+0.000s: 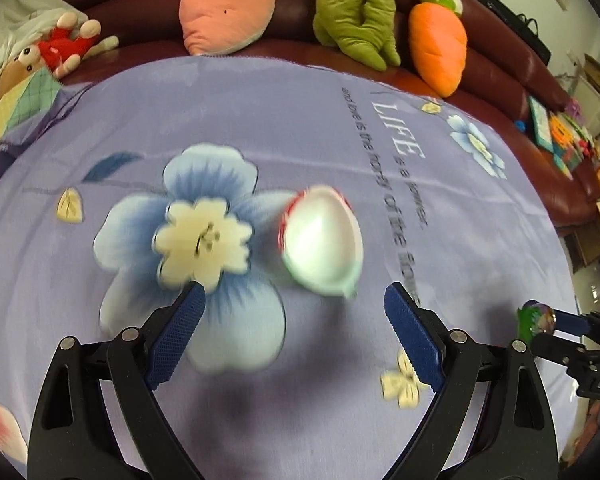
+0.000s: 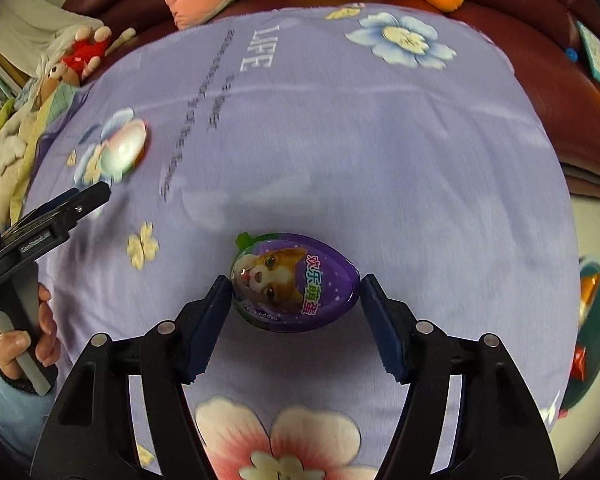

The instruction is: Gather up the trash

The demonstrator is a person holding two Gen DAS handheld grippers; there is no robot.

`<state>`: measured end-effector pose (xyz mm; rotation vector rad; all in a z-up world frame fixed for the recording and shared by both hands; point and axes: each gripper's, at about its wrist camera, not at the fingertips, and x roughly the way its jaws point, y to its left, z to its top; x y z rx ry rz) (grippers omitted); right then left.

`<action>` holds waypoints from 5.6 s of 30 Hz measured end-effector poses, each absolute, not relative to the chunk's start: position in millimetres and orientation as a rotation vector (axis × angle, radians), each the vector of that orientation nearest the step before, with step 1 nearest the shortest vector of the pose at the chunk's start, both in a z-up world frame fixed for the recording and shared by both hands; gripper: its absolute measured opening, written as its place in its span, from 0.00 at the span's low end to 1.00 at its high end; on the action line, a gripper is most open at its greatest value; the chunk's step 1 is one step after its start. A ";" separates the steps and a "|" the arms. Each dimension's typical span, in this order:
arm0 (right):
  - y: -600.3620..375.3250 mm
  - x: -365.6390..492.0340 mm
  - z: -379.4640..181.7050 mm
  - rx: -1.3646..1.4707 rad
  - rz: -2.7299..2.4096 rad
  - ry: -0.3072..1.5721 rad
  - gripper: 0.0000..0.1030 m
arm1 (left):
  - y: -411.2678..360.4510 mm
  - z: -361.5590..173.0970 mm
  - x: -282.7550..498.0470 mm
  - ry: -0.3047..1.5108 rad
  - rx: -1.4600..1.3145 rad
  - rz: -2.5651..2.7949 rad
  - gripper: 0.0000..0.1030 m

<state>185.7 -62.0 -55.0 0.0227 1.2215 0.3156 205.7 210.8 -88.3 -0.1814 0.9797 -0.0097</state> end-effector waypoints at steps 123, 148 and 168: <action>-485.4 80.9 -38.5 0.558 -0.105 1.048 0.77 | -279.5 -71.0 145.0 1.057 0.204 -0.556 0.87; -419.6 -3.9 19.2 0.276 -0.138 0.994 0.93 | -219.6 -26.9 79.8 0.988 0.147 -0.487 0.96; -397.5 -31.3 25.4 0.240 -0.141 0.987 0.93 | -191.6 -18.4 53.9 0.950 0.094 -0.477 0.96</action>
